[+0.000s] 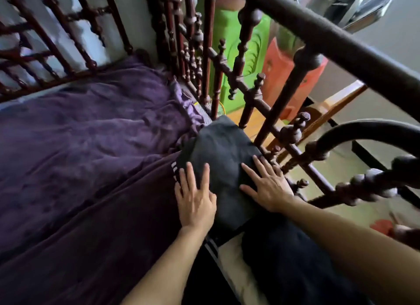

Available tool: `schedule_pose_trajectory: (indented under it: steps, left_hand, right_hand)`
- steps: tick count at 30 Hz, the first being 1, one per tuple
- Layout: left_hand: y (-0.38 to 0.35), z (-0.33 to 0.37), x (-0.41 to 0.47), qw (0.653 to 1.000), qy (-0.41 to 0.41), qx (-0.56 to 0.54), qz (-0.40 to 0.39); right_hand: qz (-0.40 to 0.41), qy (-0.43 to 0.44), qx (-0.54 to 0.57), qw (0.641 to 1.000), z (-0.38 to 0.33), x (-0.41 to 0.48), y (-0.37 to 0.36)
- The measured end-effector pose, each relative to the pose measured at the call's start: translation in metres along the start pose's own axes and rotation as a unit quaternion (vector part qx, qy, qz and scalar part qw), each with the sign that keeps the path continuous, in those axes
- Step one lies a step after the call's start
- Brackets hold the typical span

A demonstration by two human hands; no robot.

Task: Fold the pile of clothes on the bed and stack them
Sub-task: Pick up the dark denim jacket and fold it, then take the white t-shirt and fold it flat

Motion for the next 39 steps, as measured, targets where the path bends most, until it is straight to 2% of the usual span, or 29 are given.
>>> schedule_pose_trajectory:
  steps: [1, 3, 7, 12, 15, 20, 23, 27, 32, 39]
  left_hand:
    - [-0.011, -0.003, 0.004, 0.997, -0.059, 0.043, -0.014]
    - [-0.032, -0.01, 0.008, 0.989, -0.095, 0.086, -0.067]
    - [-0.051, -0.017, 0.007, 0.981, -0.077, 0.137, -0.112]
    - [-0.023, -0.008, -0.002, 0.966, -0.074, 0.169, -0.18]
    - [0.002, -0.003, -0.026, 0.956, -0.047, 0.153, -0.246]
    - [0.05, -0.017, -0.108, 0.941, 0.051, 0.042, -0.332]
    - [0.081, -0.039, -0.171, 0.946, 0.12, 0.007, -0.302]
    - [0.128, -0.075, -0.254, 0.946, 0.208, -0.009, -0.249]
    - [0.204, -0.121, -0.365, 0.94, 0.312, -0.037, -0.137]
    - [0.291, -0.193, -0.521, 0.906, 0.422, -0.019, -0.018]
  right_hand:
    - [0.01, -0.003, -0.011, 1.0, -0.001, 0.0, -0.011]
    - [0.02, -0.009, -0.02, 1.0, 0.0, 0.001, -0.025]
    - [0.023, -0.005, -0.016, 1.0, 0.002, 0.003, -0.039]
    - [-0.044, -0.023, -0.018, 0.999, 0.0, -0.007, -0.028]
    - [-0.08, -0.027, -0.037, 0.996, -0.006, -0.028, -0.017]
    - [-0.136, -0.012, -0.066, 0.988, -0.023, -0.065, 0.013]
    - [-0.074, 0.071, -0.1, 0.99, -0.061, -0.083, 0.046]
    - [-0.003, 0.208, -0.057, 0.977, -0.149, -0.124, 0.08]
    - [0.021, 0.385, -0.034, 0.922, -0.275, -0.198, 0.11]
    - [0.065, 0.545, -0.045, 0.835, -0.436, -0.316, 0.13]
Point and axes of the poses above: each hand's wrist, its own x-axis towards the middle knuckle, its own y-axis out of the back of the hand, z = x × y, the point moved 3 cm from there along x, towards the middle knuckle, and after that the axes turned 3 degrees about -z, right-handed, at the moved point
